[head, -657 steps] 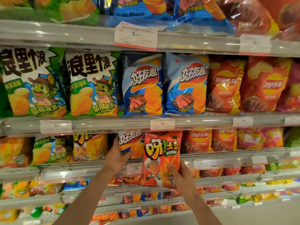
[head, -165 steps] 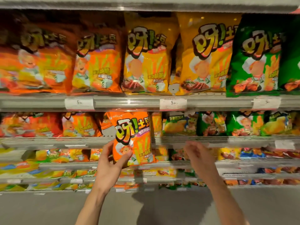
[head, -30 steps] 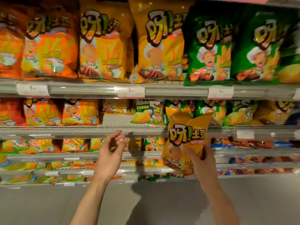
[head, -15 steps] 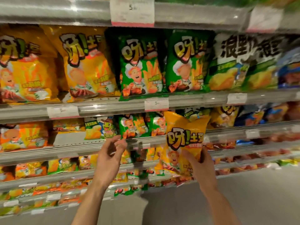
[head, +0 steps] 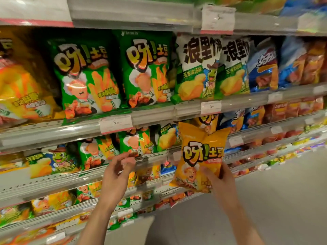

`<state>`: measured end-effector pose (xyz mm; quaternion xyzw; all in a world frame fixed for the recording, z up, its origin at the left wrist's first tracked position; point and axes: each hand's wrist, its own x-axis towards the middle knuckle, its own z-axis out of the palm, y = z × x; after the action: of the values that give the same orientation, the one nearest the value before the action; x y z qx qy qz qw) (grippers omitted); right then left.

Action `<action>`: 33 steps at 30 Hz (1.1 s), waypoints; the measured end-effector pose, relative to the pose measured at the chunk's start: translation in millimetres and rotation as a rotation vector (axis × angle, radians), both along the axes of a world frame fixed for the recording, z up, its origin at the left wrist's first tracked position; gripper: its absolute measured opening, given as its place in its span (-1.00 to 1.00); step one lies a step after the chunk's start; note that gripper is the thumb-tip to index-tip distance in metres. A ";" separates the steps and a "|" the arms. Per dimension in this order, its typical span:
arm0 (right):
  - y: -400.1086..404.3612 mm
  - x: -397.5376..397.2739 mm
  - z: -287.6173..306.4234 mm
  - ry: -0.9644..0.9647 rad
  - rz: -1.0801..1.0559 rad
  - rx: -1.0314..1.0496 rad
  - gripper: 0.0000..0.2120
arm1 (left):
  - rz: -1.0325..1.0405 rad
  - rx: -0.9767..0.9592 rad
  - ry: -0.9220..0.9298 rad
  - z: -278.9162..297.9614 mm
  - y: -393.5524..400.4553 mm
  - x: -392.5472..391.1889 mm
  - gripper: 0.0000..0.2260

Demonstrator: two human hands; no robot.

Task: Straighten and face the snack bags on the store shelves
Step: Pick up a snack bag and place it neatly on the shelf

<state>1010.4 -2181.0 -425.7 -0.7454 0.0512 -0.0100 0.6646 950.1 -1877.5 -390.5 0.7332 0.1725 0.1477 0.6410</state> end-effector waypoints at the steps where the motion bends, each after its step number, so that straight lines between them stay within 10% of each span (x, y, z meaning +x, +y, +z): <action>1: -7.4 8.5 -1.4 0.000 0.012 0.006 -0.69 | 0.009 0.000 0.001 -0.8 -8.0 6.3 -0.85; 21: -170.3 164.4 -2.5 0.106 0.305 -0.006 -0.57 | 0.163 -0.019 0.060 -15.0 -204.7 139.8 -0.80; 33: -147.9 160.5 -5.4 0.167 0.420 -0.050 -0.53 | -0.175 0.041 0.192 -29.1 -212.5 146.1 -0.65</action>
<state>1170.9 -2328.8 -431.1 -0.7543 -0.0507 0.1891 0.6267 1096.2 -2090.0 -419.6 0.7692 0.1652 0.0237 0.6169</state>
